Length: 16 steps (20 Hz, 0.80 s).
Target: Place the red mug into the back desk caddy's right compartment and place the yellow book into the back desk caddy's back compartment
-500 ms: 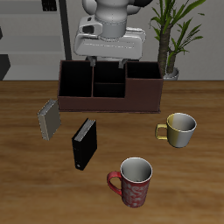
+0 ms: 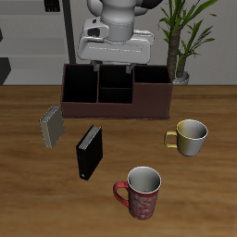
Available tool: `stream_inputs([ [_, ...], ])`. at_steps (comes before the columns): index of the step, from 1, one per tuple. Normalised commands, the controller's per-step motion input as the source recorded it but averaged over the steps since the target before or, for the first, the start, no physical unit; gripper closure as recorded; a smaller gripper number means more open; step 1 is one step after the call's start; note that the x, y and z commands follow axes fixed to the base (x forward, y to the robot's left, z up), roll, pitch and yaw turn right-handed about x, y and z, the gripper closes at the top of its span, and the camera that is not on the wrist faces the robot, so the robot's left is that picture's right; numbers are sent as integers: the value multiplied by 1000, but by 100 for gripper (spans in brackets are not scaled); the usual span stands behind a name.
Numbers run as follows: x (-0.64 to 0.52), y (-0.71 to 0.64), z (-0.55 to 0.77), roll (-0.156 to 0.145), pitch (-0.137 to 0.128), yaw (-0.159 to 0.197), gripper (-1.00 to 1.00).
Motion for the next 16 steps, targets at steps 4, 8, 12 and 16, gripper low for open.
stream_inputs([
  [4, 148, -93, 61, 49, 26, 23, -100],
  [8, 209, -154, 135, 23, -12, 30, -100],
  [12, 204, -27, 84, -22, -6, 20, -100],
  [16, 365, 217, 88, -11, -5, -15, -100],
])
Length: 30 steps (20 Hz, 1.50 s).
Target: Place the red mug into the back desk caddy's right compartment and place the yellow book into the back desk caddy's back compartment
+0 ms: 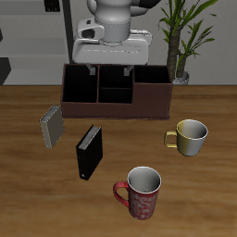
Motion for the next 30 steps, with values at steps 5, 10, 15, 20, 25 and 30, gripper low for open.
stream_inputs([
  [5, 265, 255, 101, -9, -27, 30, -100],
  [10, 319, 220, 104, 15, -16, -21, -100],
  [15, 481, 308, 57, 6, -18, -31, -100],
  [20, 447, 189, -52, 7, -41, 41, -100],
  [25, 391, 70, -154, 30, 8, -5, -100],
  [30, 382, 149, -218, 28, 9, -32, -100],
])
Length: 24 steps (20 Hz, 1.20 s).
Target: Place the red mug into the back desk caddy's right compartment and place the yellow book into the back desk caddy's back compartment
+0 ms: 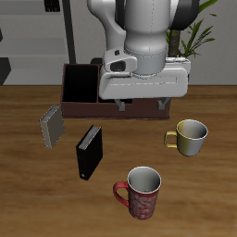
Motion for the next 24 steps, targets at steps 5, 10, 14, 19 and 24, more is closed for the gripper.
stream_inputs([
  [5, 232, 78, -146, -4, 11, 7, -100],
  [10, 275, 47, -157, -20, -6, 14, -100],
  [14, 161, 25, -121, -17, -10, 7, -100],
  [19, 110, 241, -340, -17, -26, 41, -100],
  [24, -6, 375, -392, -2, -17, 77, -100],
])
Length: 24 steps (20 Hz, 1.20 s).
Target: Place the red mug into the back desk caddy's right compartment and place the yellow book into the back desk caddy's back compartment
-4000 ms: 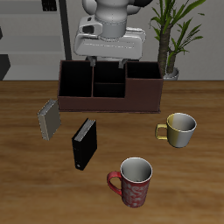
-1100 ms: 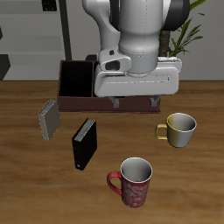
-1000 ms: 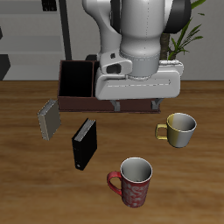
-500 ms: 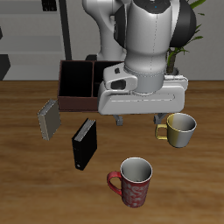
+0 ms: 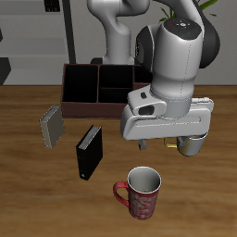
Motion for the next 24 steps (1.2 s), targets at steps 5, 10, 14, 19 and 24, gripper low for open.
stream_inputs([
  [5, 5, 168, -245, 18, 18, 26, -100],
  [10, 73, -53, -299, -19, 20, 41, -100],
  [14, 2, -92, -309, -28, 35, 13, -100],
  [19, -38, -6, -299, -39, 51, 22, -100],
  [24, -28, 99, -165, 0, 25, 42, -100],
])
